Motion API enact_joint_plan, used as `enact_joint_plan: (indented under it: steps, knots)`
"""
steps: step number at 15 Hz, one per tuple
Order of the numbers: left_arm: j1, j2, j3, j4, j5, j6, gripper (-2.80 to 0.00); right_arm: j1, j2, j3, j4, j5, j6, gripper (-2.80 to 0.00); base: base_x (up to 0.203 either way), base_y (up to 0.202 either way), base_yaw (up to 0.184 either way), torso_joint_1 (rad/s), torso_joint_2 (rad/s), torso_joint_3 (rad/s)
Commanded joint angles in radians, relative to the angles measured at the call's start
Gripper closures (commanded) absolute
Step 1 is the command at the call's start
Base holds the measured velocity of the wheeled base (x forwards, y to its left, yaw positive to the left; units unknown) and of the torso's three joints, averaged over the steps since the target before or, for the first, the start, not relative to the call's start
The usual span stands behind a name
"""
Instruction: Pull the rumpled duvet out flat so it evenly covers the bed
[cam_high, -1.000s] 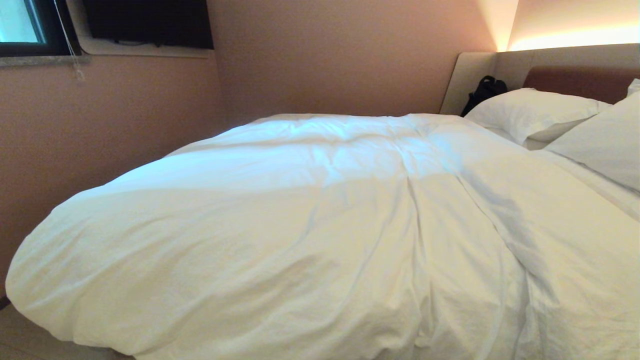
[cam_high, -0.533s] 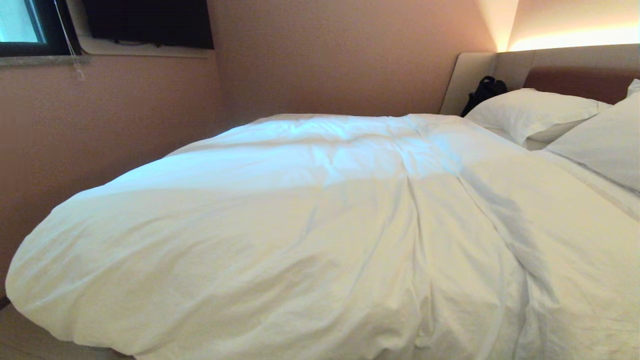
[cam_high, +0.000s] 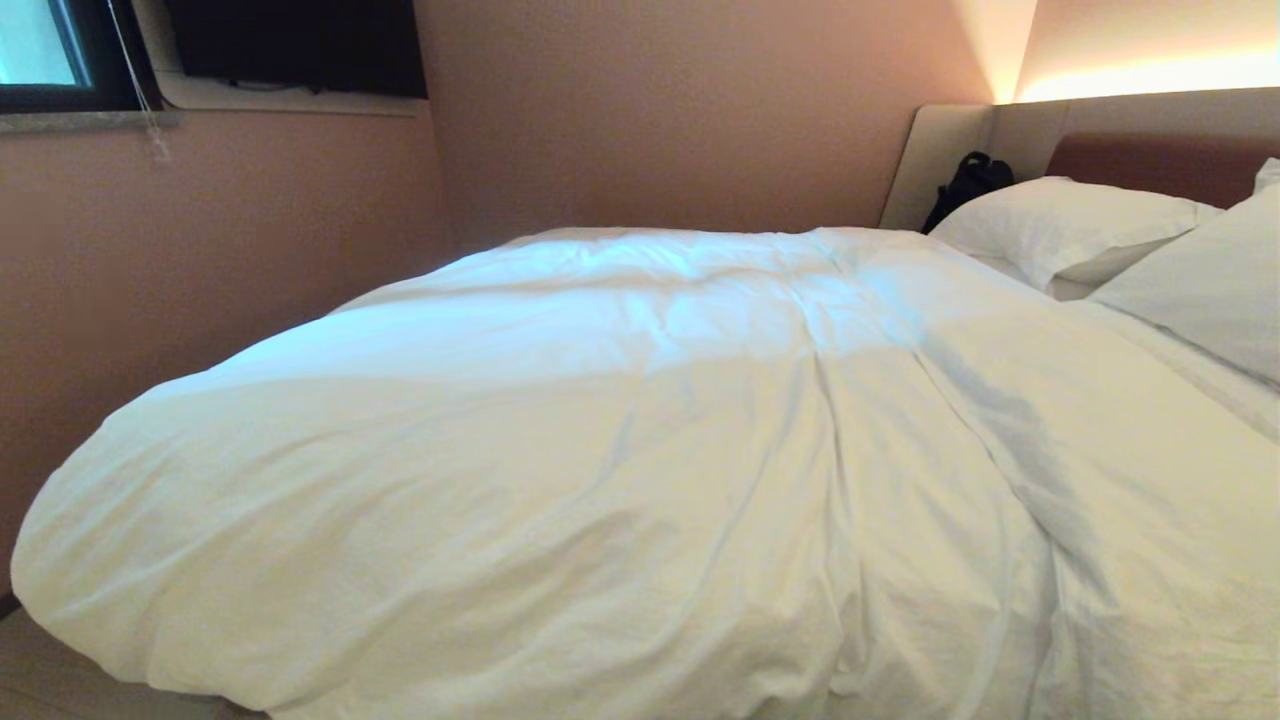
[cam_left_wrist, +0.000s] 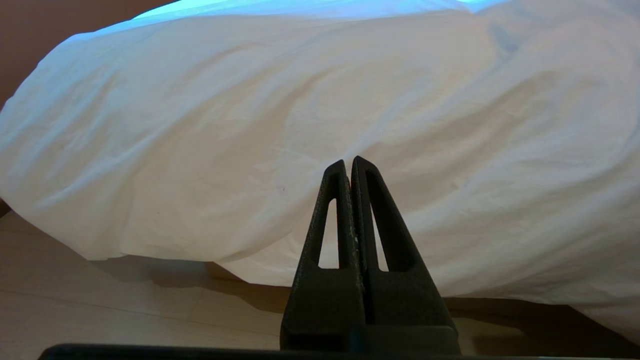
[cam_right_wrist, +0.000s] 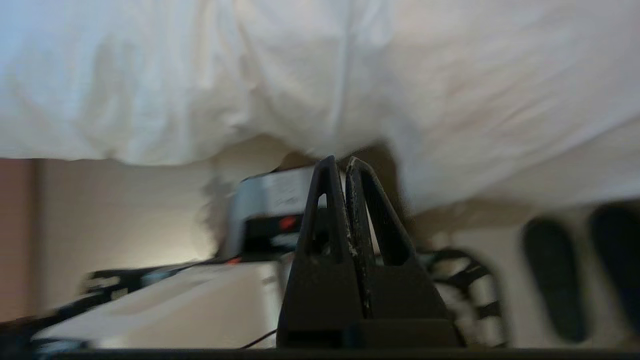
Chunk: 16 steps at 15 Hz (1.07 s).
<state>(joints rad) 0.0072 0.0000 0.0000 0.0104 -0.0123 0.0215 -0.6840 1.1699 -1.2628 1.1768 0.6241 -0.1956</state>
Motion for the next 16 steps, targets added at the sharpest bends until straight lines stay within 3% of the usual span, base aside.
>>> enact_joint_plan:
  steps: [1,4,7,13,14,16]
  knots:
    - [0.000,0.000,0.000,0.000,0.000,0.000,0.00,0.106,0.015,-0.001,0.008,-0.039,0.649,0.00,0.000,0.000,0.000,0.000,0.00,0.000]
    - [0.000,0.000,0.000,0.000,0.000,0.000,0.00,0.238,0.022,0.002,0.035,-0.114,0.754,0.00,0.000,0.000,0.000,0.000,0.00,0.000]
    - [0.000,0.000,0.000,0.000,0.000,0.000,0.00,0.375,0.017,0.003,0.097,-0.138,0.765,0.00,0.000,0.000,0.000,0.000,0.00,0.000]
    - [0.000,0.000,0.000,0.000,0.000,0.000,0.00,0.787,-0.097,0.011,0.133,-0.111,0.726,0.00,0.000,0.000,0.000,0.000,0.00,0.000]
    - [0.000,0.000,0.000,0.000,0.000,0.000,0.00,0.822,-0.130,0.017,0.132,-0.116,0.719,0.00,0.000,0.000,0.000,0.000,0.00,0.000]
    - [0.000,0.000,0.000,0.000,0.000,0.000,0.00,0.840,-0.192,0.054,0.132,-0.146,0.616,0.00,0.000,0.000,0.000,0.000,0.00,0.000]
